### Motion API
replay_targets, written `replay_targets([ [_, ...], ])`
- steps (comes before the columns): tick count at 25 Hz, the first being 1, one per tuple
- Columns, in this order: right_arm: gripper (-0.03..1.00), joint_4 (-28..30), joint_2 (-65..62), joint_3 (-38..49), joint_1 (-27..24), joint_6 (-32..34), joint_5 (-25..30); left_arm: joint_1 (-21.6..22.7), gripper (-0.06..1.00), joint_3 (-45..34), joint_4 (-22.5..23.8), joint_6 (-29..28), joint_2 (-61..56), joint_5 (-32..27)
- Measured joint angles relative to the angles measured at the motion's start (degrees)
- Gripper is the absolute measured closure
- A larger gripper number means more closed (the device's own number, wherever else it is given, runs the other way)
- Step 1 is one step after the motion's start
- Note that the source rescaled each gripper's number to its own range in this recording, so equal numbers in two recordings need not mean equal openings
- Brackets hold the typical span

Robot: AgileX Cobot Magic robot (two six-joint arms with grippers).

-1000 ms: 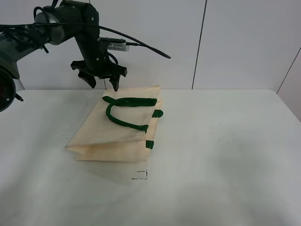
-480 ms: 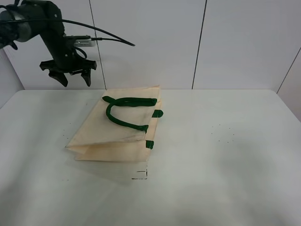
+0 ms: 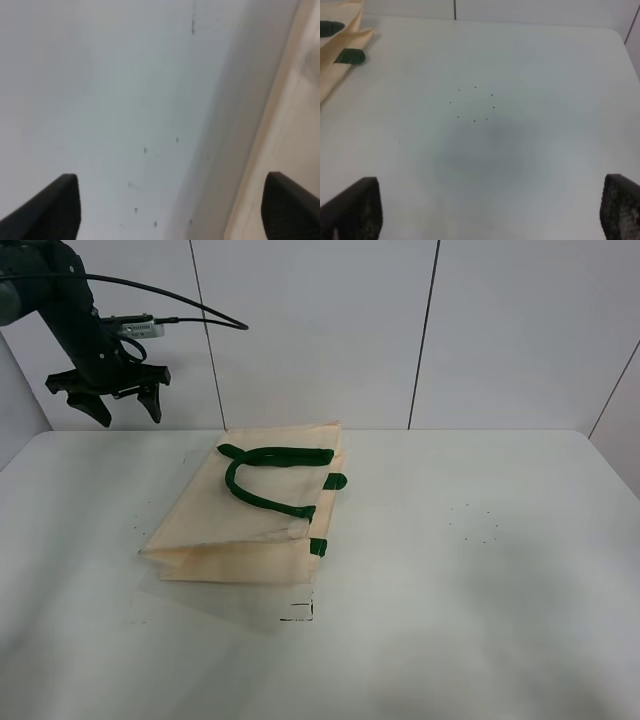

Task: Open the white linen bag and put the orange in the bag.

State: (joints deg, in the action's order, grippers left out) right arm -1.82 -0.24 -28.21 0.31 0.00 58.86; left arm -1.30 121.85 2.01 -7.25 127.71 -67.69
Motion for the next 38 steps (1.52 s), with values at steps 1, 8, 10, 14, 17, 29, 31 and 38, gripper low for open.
replay_targets([
  [1,-0.03,0.0,0.0,0.0,0.0,0.0,0.0,0.0,0.05,-1.1,-0.2,0.0,-1.0,0.0],
  [8,-0.03,0.0,0.0,0.0,0.0,0.0,0.0,-0.1,0.05,-12.3,-2.0,1.5,-14.4,0.0],
  [10,-0.03,0.0,0.0,0.0,0.0,0.0,0.0,-0.1,0.05,-16.5,-2.0,1.3,-19.5,0.0],
  [14,-0.03,0.0,0.0,0.0,0.0,0.0,0.0,-0.2,0.05,-25.7,-2.0,1.2,-29.6,0.0],
  [17,-0.03,0.0,0.0,0.0,0.0,0.0,0.0,-0.2,0.05,-33.2,-2.0,1.2,-38.0,-0.1],
  [29,-0.03,0.0,0.0,0.0,0.0,0.0,0.0,-0.2,0.05,-63.2,-1.5,1.2,-79.4,-0.2],
  [31,-0.03,0.0,0.0,0.0,0.0,0.0,0.0,-0.2,0.05,-67.9,-1.3,1.2,-86.4,-0.1],
  [38,-0.03,0.0,0.0,0.0,0.0,0.0,0.0,-0.2,0.05,-85.6,-1.3,3.9,-109.4,2.0],
])
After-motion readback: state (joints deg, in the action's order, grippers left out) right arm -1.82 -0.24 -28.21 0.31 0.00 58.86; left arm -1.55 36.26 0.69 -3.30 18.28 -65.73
